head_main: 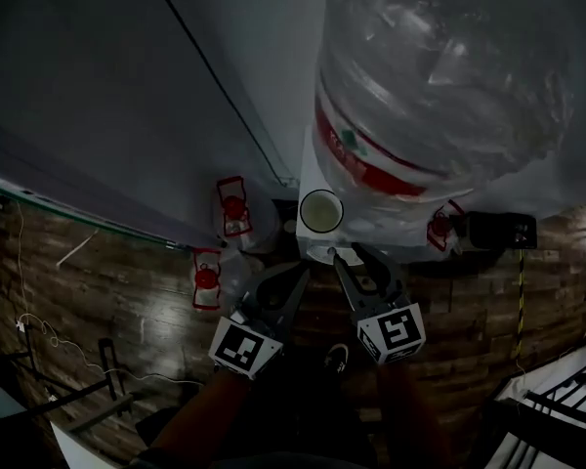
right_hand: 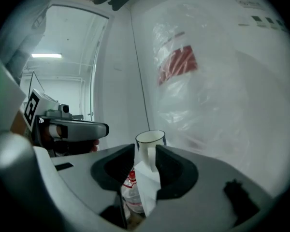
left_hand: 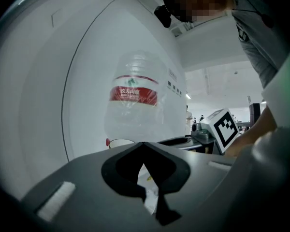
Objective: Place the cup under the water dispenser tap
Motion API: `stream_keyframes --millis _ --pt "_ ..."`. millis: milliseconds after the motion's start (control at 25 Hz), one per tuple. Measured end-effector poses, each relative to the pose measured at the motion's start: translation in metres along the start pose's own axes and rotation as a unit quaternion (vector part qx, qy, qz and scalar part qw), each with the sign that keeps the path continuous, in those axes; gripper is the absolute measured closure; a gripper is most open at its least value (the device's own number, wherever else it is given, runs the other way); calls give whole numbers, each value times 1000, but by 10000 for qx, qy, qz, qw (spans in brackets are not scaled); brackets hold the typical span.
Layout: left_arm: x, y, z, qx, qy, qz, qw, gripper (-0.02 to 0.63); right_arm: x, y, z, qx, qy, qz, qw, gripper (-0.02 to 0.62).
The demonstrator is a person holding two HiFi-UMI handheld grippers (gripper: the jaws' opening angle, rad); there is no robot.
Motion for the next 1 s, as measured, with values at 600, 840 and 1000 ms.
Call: stream_keyframes --millis 600,840,1000 --pt "25 19 -34 -324 68 43 9994 600 42 -13 -27 -486 195 -22 9986 417" --pt "26 17 -38 -353 123 33 9993 600 47 -13 -26 -683 147 -26 9975 452" --pt "23 19 -40 -354 142 54 9993 600 48 -11 -23 -885 101 -16 9960 516"
Point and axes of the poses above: the fingertips, and each gripper's own axes: x forward along the fingers, y to its left, z out of its top, the point moved 9 cm from there along -x, backward along the fingers, and after that the axes turned 2 degrees about -x, right-handed, at the moved point
